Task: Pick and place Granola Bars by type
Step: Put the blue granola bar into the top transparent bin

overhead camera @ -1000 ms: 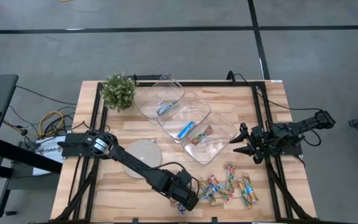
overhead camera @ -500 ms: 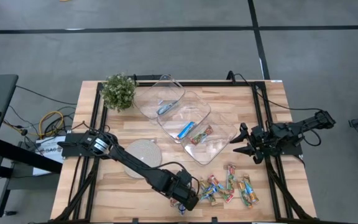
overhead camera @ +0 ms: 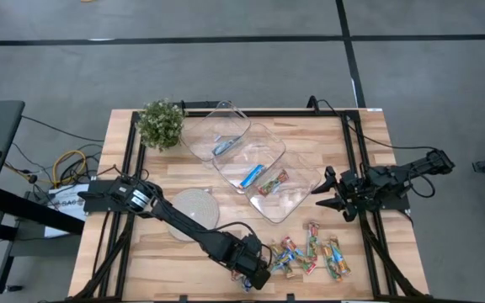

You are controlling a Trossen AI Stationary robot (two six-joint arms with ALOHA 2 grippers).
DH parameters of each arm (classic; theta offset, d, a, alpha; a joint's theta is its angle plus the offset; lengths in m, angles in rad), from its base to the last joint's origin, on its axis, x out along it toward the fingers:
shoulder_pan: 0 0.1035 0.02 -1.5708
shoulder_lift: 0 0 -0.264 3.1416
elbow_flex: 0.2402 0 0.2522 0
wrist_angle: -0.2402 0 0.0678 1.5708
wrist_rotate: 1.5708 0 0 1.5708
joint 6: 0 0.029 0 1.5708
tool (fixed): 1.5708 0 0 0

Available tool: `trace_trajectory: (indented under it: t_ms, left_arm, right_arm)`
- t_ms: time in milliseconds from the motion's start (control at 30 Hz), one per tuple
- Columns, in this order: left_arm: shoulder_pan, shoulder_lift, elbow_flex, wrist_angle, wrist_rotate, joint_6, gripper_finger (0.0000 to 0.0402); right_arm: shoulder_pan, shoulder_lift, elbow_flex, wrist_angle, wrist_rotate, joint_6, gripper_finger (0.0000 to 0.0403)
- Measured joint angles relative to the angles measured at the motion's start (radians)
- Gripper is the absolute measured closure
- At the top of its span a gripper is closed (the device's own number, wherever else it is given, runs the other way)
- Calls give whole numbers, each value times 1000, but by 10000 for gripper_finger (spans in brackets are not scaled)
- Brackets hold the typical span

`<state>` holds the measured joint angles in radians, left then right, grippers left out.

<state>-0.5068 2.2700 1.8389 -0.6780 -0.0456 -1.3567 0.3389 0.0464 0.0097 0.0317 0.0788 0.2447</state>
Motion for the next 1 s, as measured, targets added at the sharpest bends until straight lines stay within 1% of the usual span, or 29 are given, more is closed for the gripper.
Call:
trace_trajectory:
  t_ms: [200,300,400,700,833,1000]
  left_arm:
    - [0,5,0,-7,-12,11,163]
    - [0,5,0,-13,-27,14,172]
    - [0,5,0,-14,-30,26,197]
    - [0,5,0,-13,-30,29,289]
    - [0,5,0,-12,-30,30,315]
    - [0,5,0,-8,-15,48,335]
  right_arm:
    - [0,0,0,-4,0,0,219]
    - [0,0,0,-3,0,0,219]
    - [0,0,0,-2,0,0,219]
    - [0,0,0,-2,0,0,219]
    - [0,0,0,-2,0,0,219]
    - [0,0,0,-2,0,0,219]
